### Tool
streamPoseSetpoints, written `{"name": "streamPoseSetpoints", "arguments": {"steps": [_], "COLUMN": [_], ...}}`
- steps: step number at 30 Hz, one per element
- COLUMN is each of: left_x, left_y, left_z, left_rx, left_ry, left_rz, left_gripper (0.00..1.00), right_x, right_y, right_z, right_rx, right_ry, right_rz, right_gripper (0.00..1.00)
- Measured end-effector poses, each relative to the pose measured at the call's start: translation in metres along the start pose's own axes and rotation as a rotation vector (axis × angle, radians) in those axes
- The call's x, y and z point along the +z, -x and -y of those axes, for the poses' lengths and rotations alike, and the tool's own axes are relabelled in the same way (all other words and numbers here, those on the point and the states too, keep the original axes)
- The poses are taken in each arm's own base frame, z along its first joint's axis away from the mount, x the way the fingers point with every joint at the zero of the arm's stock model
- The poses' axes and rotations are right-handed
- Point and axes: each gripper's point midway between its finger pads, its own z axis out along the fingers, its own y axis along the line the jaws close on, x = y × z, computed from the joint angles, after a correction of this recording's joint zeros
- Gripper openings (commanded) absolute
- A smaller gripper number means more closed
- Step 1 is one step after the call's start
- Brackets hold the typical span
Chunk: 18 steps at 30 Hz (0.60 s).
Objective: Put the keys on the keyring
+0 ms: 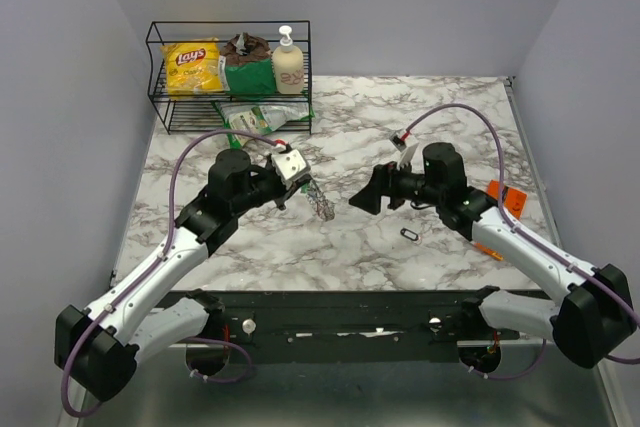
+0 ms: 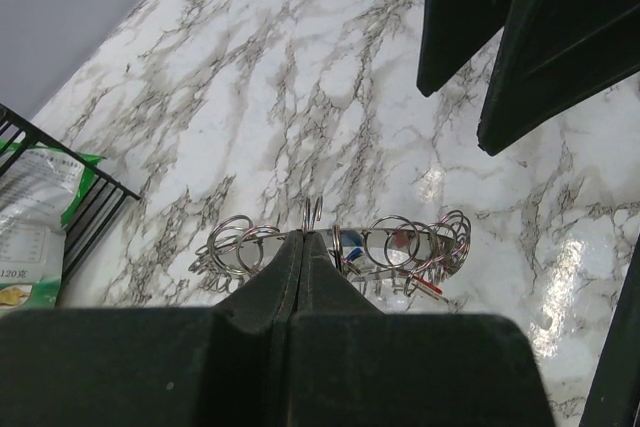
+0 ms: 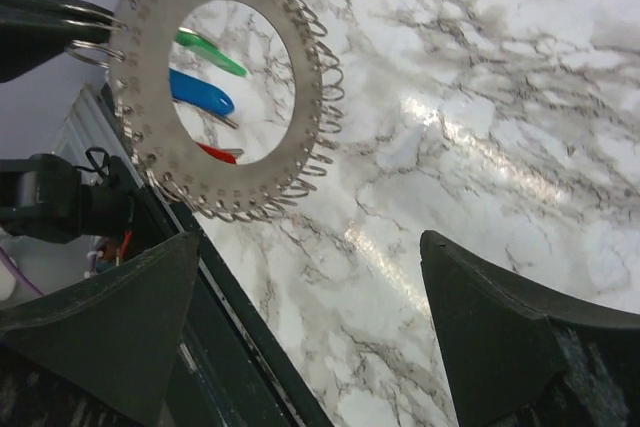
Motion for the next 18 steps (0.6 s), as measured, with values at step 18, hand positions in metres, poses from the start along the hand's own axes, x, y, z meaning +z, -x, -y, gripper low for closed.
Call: {"name": "streamPoseSetpoints", "arguments": {"steps": [18], "left_x": [0.0], "left_y": [-0.011], "left_z": [0.015], "left_rx": [-0.011], "left_ry": [-0.062], "left_rz": [0.01], "left_gripper": [0.0], "right_x": [-0.06], "right_y": [-0.067], "right_z": [0.055], "right_rx": [0.252], "right_ry": [-0.4], "right_rz": [0.009], "right_gripper": [0.91]}}
